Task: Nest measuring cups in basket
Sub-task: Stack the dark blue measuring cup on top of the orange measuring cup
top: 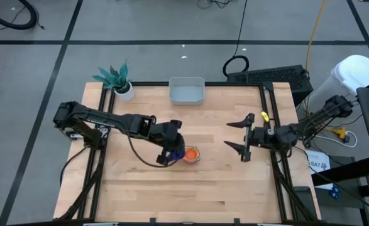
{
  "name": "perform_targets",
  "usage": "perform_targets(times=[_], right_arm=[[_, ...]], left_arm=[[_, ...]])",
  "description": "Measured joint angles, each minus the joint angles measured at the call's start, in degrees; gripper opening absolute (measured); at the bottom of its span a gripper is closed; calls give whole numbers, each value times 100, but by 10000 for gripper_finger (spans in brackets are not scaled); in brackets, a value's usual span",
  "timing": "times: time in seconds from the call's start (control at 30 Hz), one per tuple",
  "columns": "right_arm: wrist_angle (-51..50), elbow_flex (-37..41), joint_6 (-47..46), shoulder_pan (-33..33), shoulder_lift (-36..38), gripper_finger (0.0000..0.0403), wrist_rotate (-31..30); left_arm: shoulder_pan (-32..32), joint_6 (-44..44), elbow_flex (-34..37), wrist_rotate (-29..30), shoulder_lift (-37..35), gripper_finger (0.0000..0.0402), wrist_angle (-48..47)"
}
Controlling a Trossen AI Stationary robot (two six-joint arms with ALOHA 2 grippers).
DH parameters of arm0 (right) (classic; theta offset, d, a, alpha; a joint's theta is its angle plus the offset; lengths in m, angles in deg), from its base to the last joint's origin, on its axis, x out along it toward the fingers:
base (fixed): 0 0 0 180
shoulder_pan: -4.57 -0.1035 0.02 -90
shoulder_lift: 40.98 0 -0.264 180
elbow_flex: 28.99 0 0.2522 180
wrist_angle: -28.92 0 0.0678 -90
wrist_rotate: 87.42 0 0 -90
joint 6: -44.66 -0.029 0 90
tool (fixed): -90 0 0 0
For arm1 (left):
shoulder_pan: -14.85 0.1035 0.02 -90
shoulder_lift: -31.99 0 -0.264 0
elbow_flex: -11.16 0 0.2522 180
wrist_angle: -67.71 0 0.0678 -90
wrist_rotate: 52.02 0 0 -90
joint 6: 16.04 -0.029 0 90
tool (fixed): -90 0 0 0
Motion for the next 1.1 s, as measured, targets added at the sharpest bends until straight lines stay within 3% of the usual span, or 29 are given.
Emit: perform_targets(times=[0.13, 0.3, 0.6, 1.1], right_arm=[[10, 0, -104, 17, -210, 322, 6], [0, 0, -295, 76, -529, 322, 12], [74, 2, -364, 136, -651, 322, 20], [-163, 2, -368, 118, -547, 322, 9]], left_arm=[[38, -251, -102, -108, 25, 8, -369], [153, -620, -838, -115, 224, 8, -1126], [323, -1009, -1923, -162, 1441, 8, -2493], [133, -1131, -3039, 155, 2559, 8, -2676]])
